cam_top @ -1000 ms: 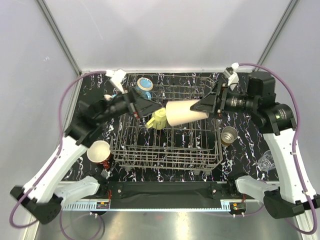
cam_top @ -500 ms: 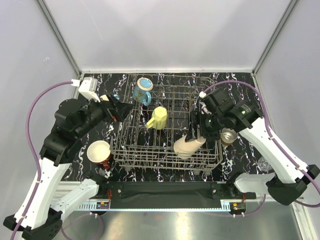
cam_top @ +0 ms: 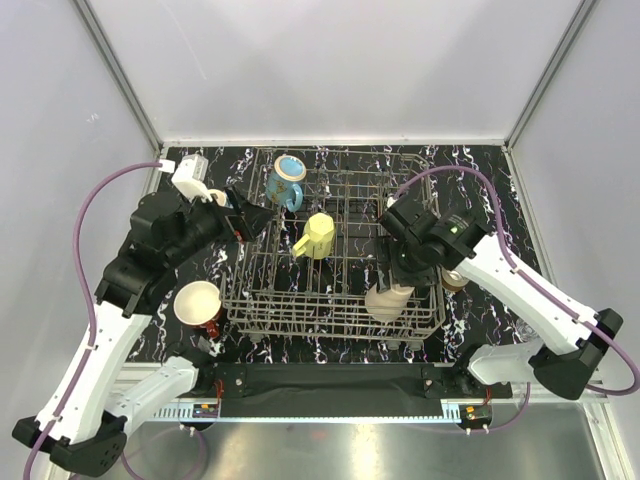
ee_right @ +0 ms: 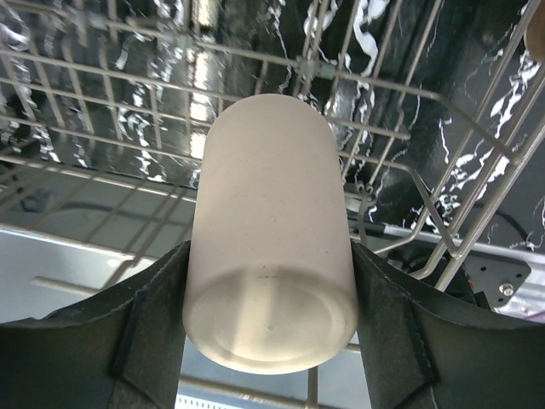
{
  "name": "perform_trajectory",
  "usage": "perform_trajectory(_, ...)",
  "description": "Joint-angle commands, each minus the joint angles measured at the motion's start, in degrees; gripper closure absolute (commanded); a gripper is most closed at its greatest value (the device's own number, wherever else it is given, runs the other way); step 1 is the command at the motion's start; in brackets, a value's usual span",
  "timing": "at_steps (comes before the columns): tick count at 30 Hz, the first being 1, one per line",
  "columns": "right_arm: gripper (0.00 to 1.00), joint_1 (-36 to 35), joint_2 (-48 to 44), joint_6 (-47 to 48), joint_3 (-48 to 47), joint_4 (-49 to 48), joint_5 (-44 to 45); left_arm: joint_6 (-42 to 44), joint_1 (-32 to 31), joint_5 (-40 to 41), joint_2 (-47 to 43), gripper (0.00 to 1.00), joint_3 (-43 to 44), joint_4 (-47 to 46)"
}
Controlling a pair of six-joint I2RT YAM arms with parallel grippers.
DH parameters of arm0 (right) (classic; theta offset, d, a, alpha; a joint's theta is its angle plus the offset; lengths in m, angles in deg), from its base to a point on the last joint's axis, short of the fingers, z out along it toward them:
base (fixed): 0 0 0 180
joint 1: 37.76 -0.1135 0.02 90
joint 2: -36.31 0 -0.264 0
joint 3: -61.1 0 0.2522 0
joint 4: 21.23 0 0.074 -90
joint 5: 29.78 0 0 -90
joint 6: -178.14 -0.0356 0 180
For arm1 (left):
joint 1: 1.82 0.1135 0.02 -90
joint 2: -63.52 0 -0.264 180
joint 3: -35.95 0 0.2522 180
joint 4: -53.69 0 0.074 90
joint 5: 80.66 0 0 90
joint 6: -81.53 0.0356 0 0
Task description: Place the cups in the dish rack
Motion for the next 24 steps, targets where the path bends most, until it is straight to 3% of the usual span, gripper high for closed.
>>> perform_trajectory(1,1.00,-1.39,0.34,-1.12,1.51,2.99,0.17,-1.97,0.63,1.22,1.20,0.01,0.52,0.89)
perform_trajectory(18,1.00,-2.89,1.48,0.46,9.33,-0.95,-2.20,-4.00,1.07,0.25,0.68,0.01,-0.09,1.25)
perform_trajectory(24,1.00,-3.60,2.62,-0.24,10.30,-1.05,2.45,-3.82,1.16,-0.01,0.51,0.01,0.43,1.69)
